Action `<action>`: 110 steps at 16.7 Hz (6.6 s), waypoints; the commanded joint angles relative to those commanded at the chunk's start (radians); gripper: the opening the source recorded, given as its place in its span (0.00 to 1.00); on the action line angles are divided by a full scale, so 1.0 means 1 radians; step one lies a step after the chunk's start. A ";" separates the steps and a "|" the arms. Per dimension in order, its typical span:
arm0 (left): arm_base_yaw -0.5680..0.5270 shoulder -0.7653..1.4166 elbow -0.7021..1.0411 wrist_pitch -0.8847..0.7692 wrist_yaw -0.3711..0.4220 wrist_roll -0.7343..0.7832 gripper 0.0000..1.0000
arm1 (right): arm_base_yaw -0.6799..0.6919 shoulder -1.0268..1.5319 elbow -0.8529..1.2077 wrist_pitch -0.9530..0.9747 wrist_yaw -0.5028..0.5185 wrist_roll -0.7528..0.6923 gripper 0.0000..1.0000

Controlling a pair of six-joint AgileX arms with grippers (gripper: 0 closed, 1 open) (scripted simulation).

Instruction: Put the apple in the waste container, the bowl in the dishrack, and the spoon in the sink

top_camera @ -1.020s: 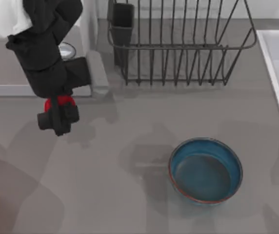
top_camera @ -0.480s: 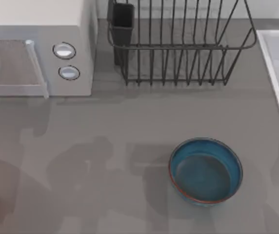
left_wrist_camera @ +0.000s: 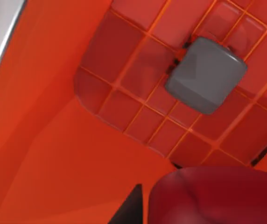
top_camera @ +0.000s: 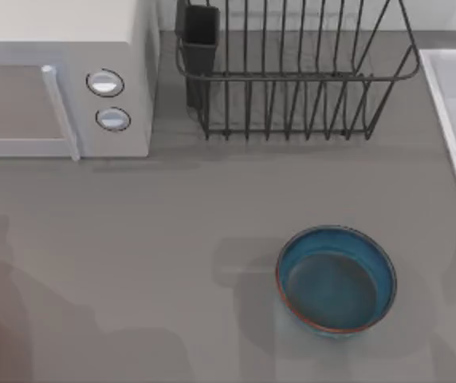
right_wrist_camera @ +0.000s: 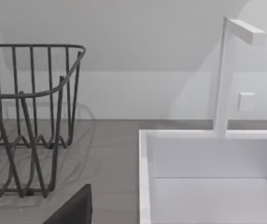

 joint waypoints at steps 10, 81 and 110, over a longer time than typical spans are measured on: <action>0.007 0.014 -0.106 0.120 0.002 0.010 0.00 | 0.000 0.000 0.000 0.000 0.000 0.000 1.00; -0.420 -1.340 -1.152 1.284 -0.006 -2.041 1.00 | 0.058 0.159 0.153 -0.133 -0.001 0.054 1.00; -0.420 -1.340 -1.152 1.284 -0.006 -2.041 1.00 | 0.488 1.723 1.307 -1.157 0.000 0.501 1.00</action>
